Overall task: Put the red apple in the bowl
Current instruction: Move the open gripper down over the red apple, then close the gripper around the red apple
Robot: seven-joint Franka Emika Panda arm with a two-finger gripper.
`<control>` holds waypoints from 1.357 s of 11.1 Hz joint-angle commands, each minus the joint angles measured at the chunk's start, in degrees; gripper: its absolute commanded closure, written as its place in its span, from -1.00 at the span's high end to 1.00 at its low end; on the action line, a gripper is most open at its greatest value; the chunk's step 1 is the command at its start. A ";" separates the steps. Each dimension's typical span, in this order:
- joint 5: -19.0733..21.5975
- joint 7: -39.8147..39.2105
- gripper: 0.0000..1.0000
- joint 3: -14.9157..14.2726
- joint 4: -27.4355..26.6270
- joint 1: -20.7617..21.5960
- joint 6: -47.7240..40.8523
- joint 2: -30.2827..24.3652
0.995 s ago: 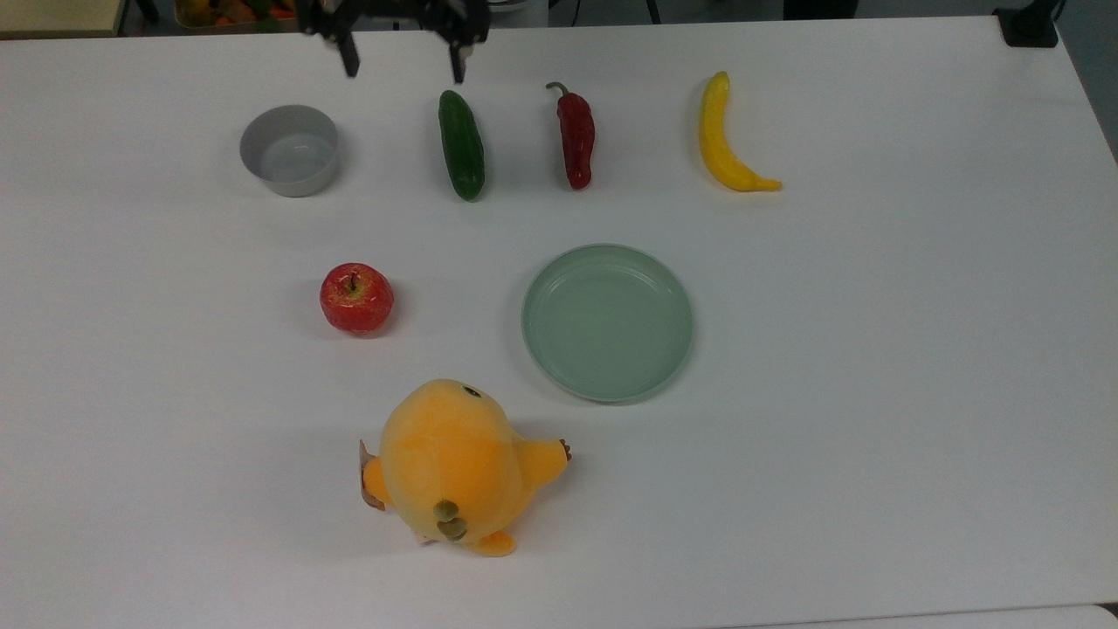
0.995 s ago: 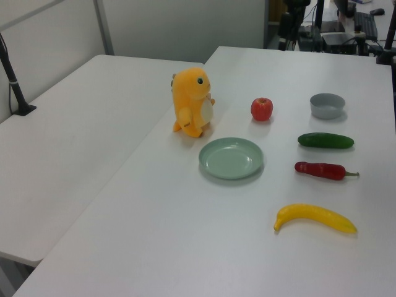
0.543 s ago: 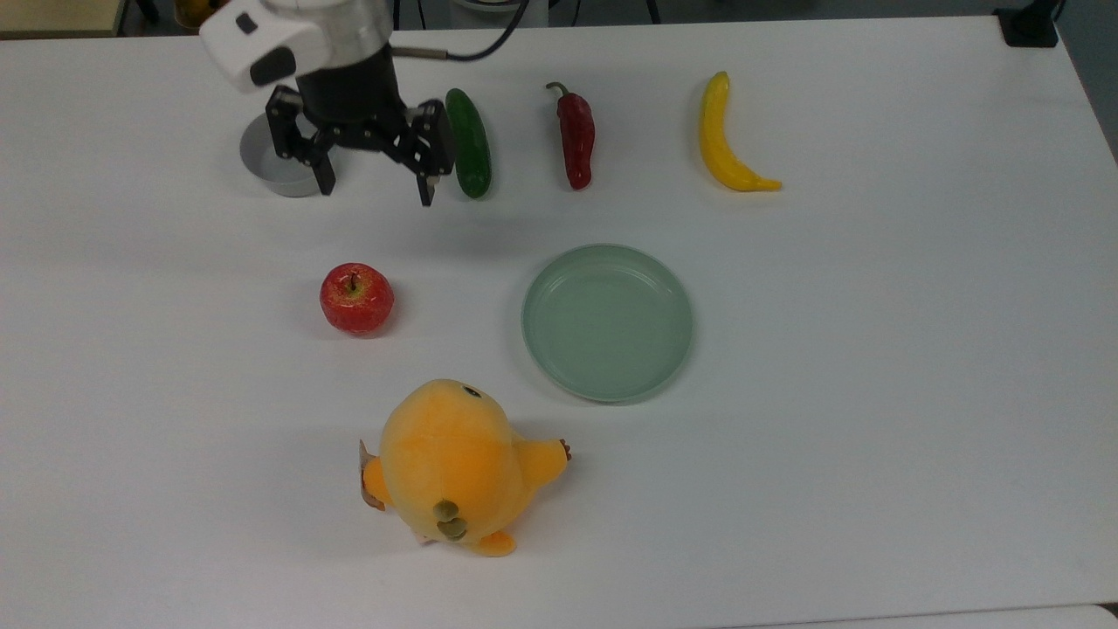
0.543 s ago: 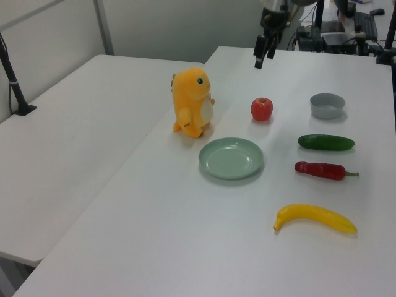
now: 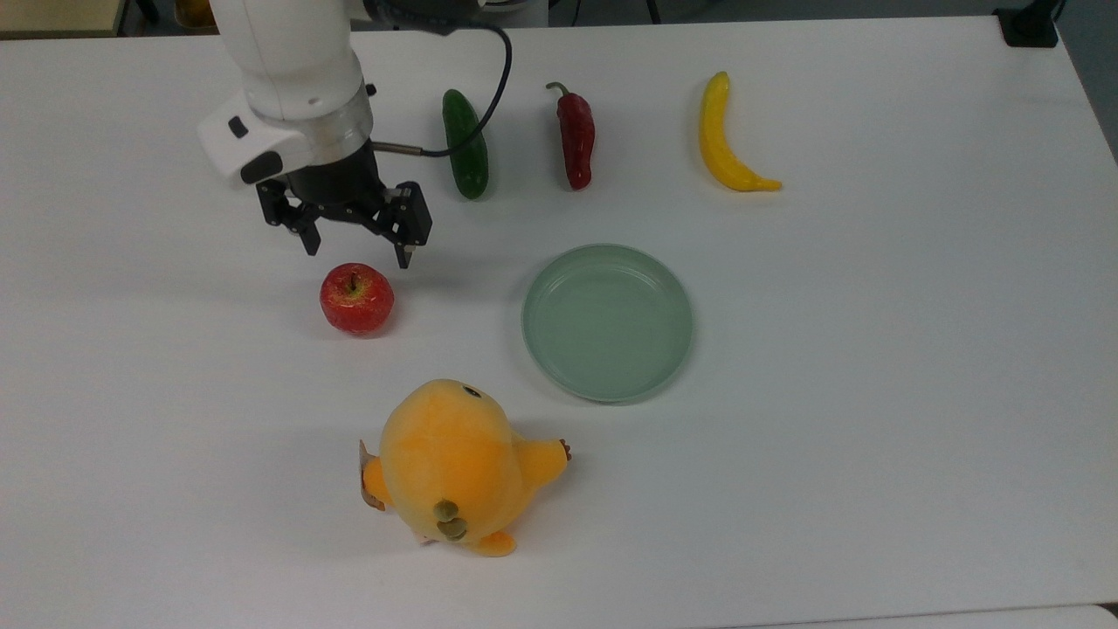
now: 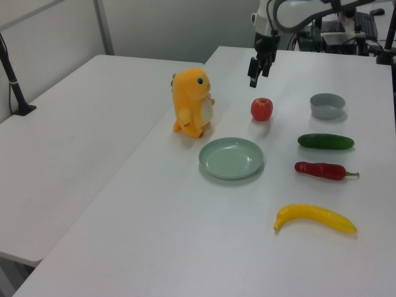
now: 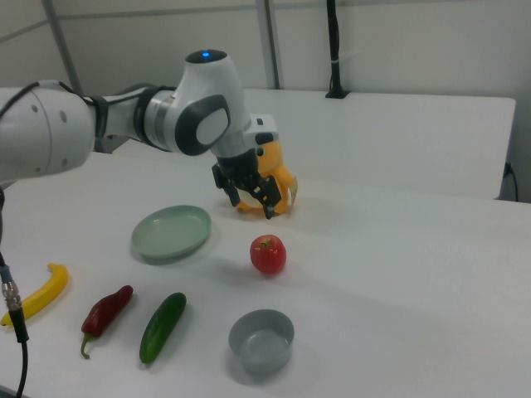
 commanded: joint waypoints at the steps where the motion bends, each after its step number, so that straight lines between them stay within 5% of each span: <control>1: -2.62 -0.88 1.00 -0.24 -0.69 -0.26 3.62 2.16; 13: -9.83 -0.18 1.00 0.20 -3.60 -0.43 7.50 7.53; 15: -9.83 -0.18 0.62 0.20 -3.68 -0.43 7.50 7.62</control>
